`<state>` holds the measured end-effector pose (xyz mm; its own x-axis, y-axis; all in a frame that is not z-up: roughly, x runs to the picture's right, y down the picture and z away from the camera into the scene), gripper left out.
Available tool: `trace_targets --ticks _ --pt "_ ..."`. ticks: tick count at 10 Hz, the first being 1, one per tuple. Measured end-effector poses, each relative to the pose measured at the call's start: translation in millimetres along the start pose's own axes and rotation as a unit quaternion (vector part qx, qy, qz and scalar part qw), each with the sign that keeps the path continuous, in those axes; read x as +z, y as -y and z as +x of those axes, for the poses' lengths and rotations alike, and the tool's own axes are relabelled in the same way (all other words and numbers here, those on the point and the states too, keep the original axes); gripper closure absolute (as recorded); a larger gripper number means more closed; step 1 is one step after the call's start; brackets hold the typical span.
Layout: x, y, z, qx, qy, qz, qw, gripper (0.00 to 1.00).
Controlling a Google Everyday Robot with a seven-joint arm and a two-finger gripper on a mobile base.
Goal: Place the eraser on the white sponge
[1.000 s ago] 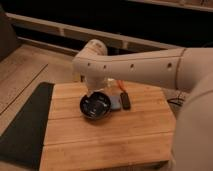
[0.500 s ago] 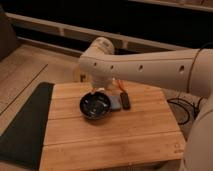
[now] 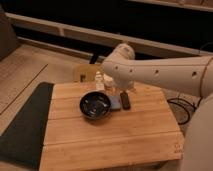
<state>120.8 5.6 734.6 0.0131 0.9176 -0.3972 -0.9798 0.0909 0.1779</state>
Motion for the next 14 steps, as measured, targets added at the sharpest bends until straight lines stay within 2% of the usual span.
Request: trace_targets --ticks 1,2,3,5,7,8,10,12,14 --pt "1 6 -11 -0.001 0.019 -0.007 0.9998 0.35" --pt "2 20 -30 -0.006 0.055 -0.026 0.9981 0.35" --pt "2 26 -38 -0.013 0.070 -0.039 0.9967 0.35" --pt "2 36 -47 -0.021 0.090 -0.054 0.9942 0.35" --pt "2 31 -47 -0.024 0.090 -0.058 0.9940 0.35" --pt "2 31 -47 -0.022 0.089 -0.059 0.9940 0.35" --pt "30 36 -45 0.007 0.066 -0.072 0.9952 0.35" --pt "83 37 -41 0.033 0.020 -0.098 0.9945 0.35" --pt "117 39 -40 0.034 -0.011 -0.107 0.9936 0.35"
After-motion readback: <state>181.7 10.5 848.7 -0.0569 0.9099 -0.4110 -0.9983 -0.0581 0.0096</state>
